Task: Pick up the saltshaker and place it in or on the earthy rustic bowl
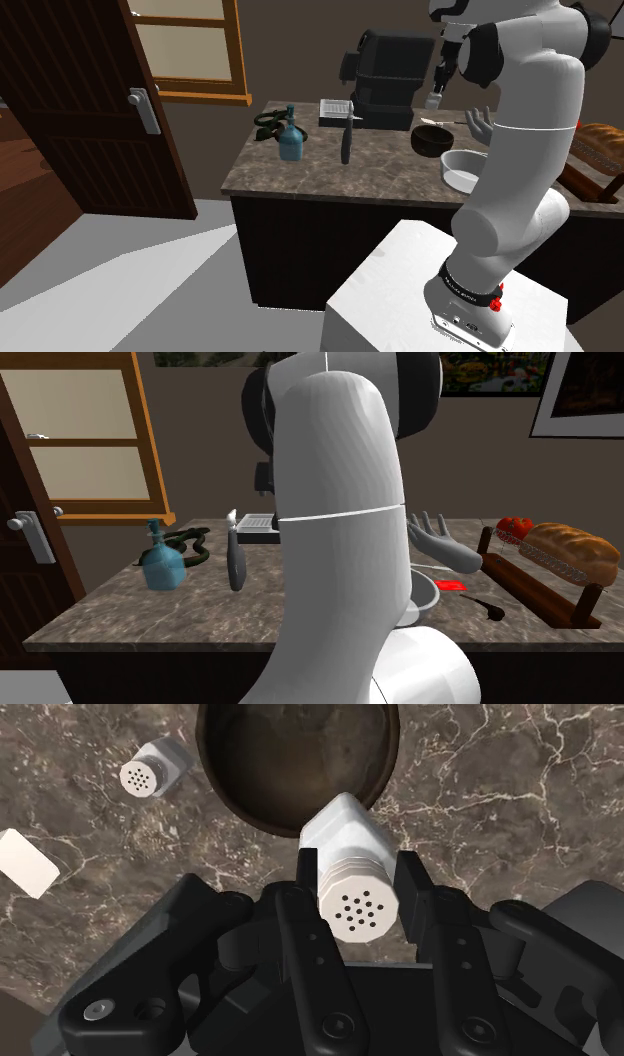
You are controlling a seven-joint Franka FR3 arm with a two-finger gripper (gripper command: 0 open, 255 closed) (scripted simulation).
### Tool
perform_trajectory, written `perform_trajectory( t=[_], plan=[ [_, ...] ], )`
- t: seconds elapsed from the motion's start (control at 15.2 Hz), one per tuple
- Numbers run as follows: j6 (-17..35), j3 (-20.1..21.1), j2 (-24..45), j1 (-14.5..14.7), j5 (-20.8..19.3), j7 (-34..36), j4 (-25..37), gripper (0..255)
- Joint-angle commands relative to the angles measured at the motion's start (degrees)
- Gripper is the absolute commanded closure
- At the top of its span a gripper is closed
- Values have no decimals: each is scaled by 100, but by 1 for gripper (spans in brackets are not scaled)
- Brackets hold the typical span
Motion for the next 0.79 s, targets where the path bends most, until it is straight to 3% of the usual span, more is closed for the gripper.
perform_trajectory(
  t=[0.0,0.07,0.73],
  plan=[
    [-157,-82,117,-265,85,-311,230,255],
    [-261,-126,197,-424,142,-479,390,255],
    [582,-106,46,-248,57,-480,-585,255]
  ],
)
